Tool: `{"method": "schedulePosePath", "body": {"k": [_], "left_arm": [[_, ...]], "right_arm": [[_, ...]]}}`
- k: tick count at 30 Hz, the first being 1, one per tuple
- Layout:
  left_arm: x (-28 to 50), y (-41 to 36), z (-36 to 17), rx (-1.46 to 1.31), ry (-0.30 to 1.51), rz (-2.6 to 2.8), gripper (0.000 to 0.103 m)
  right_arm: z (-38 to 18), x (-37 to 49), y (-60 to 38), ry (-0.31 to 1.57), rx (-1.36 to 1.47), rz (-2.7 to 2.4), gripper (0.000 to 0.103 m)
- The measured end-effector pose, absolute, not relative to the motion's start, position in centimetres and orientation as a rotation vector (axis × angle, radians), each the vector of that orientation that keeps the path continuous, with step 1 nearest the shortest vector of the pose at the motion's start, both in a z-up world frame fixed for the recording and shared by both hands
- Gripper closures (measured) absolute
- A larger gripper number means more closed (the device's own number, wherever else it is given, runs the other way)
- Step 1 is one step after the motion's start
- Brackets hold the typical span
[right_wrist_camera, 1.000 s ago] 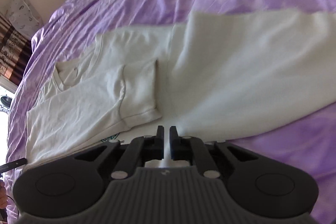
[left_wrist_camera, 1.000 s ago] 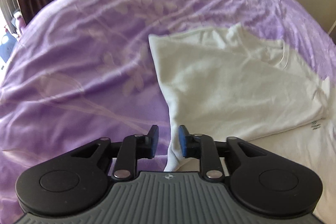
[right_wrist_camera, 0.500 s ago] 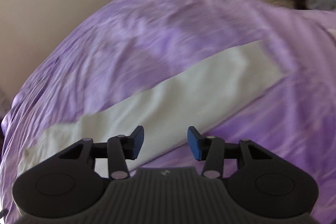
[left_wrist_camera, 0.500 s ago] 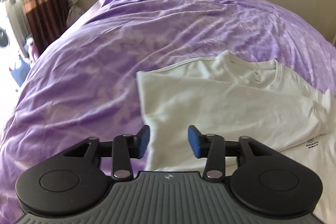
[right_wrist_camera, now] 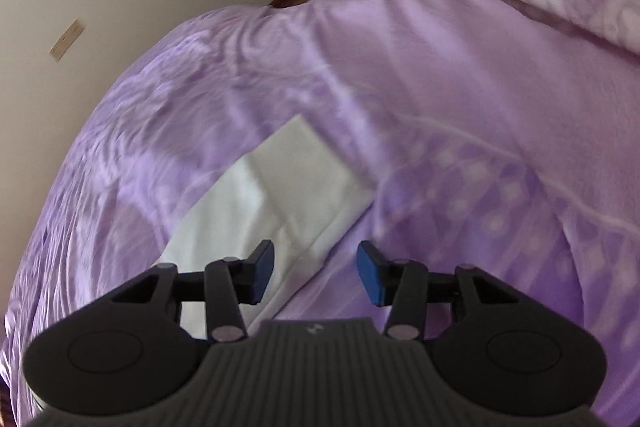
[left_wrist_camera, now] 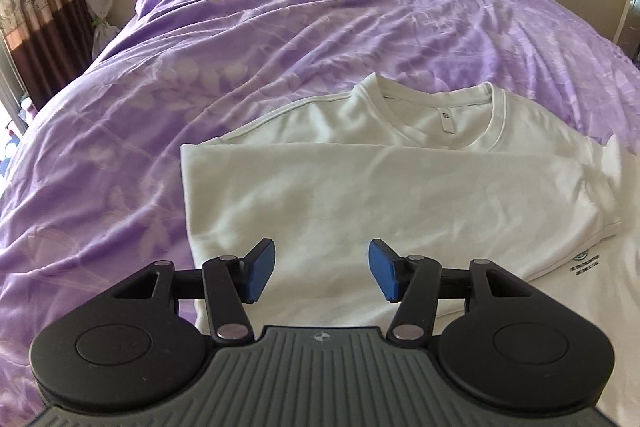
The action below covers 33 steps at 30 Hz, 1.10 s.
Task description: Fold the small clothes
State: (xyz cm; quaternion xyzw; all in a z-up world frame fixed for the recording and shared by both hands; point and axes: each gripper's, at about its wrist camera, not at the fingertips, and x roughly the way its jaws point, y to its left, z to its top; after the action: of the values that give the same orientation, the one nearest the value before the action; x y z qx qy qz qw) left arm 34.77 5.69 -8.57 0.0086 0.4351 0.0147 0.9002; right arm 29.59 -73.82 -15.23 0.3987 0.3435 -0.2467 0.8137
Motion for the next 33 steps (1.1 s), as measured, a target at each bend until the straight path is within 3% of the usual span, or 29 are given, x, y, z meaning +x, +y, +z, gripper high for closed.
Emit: {"method": "schedulePosePath", "body": {"k": [4, 5, 6, 8, 16, 26, 33], "left_arm": [[34.8, 5.8, -8.8, 0.029, 0.900, 0.044, 0.039], [34.7, 5.9, -8.8, 0.032, 0.901, 0.048, 0.039], [34.6, 6.1, -8.7, 0.034, 0.902, 0.049, 0.040], [34.3, 6.4, -8.5, 0.035, 0.891, 0.038, 0.040], [32.9, 7.9, -6.3, -0.033, 0.860, 0.028, 0.046], [28.8, 10.9, -1.8, -0.080, 0.786, 0.021, 0.046], [26.9, 14.7, -0.8, -0.181, 0.754, 0.034, 0.046]], "right_arm": [[-16.3, 29.7, -75.4, 0.652, 0.955, -0.520, 0.065], [-16.4, 29.8, -75.4, 0.643, 0.956, -0.524, 0.074], [-16.3, 30.1, -75.3, 0.641, 0.946, -0.529, 0.091], [-15.5, 30.7, -74.8, 0.651, 0.880, -0.556, 0.101], [-5.7, 32.7, -68.2, 0.567, 0.653, -0.386, 0.102], [13.0, 35.6, -47.0, 0.358, 0.421, 0.074, 0.102], [15.5, 38.9, -31.3, 0.407, 0.353, 0.290, 0.102]]}}
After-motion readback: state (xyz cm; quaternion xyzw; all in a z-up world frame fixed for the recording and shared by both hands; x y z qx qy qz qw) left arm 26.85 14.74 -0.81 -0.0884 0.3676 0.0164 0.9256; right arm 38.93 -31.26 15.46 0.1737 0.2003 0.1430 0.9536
